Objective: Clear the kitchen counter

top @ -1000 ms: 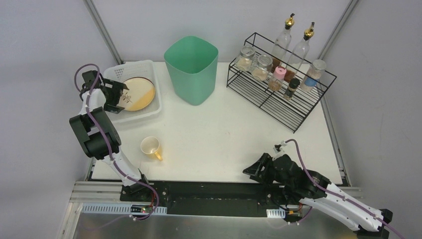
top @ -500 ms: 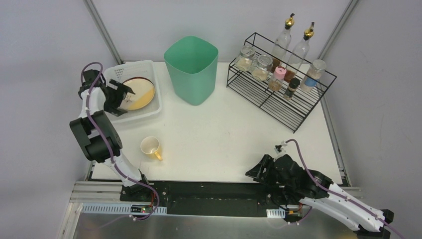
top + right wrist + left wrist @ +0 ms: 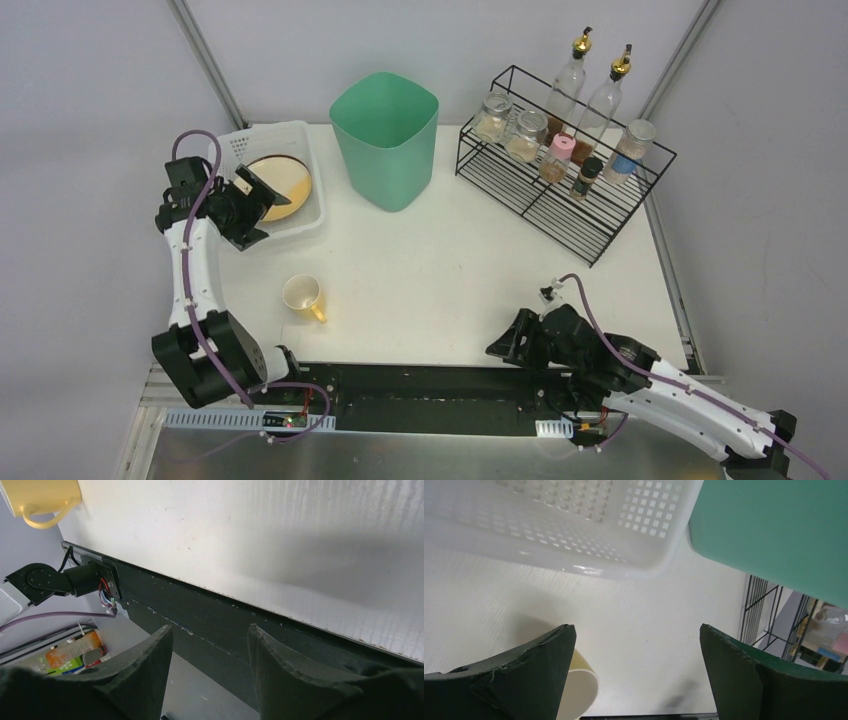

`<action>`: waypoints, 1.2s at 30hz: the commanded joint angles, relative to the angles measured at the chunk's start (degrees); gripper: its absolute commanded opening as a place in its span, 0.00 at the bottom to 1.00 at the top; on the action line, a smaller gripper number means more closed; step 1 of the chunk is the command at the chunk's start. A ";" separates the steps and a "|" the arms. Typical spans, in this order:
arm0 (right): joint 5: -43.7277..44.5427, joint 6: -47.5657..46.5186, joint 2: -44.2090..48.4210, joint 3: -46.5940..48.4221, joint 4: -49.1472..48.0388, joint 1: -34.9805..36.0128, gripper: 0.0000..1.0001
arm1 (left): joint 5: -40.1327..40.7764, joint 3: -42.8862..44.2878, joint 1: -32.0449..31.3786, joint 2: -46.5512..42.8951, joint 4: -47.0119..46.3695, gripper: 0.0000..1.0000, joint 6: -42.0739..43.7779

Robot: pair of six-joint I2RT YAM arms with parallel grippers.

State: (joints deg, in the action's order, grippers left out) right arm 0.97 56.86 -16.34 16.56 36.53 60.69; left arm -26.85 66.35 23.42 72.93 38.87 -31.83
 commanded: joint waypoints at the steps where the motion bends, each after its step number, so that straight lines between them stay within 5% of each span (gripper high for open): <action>1: -3.19 -2.36 -2.26 1.18 -3.86 0.27 0.59 | 1.48 -2.23 -3.33 -6.92 6.42 0.98 5.54; 8: -4.06 -2.88 -4.59 0.89 -5.73 0.27 0.59 | 13.15 -3.60 -13.90 -14.75 15.21 0.95 7.07; 20: -5.85 -3.63 -8.45 2.75 -6.62 0.23 0.59 | 31.68 -6.25 -22.33 -20.30 23.82 0.84 3.74; 36: -5.93 -1.93 -6.09 -0.31 -9.31 0.30 0.60 | 33.42 -14.02 -25.94 -17.40 24.08 0.81 -9.80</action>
State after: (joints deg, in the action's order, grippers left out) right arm -3.97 54.57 -23.79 16.69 29.23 60.69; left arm 3.92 54.50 -2.28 58.13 61.89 -35.53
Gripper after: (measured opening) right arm 0.597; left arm 0.807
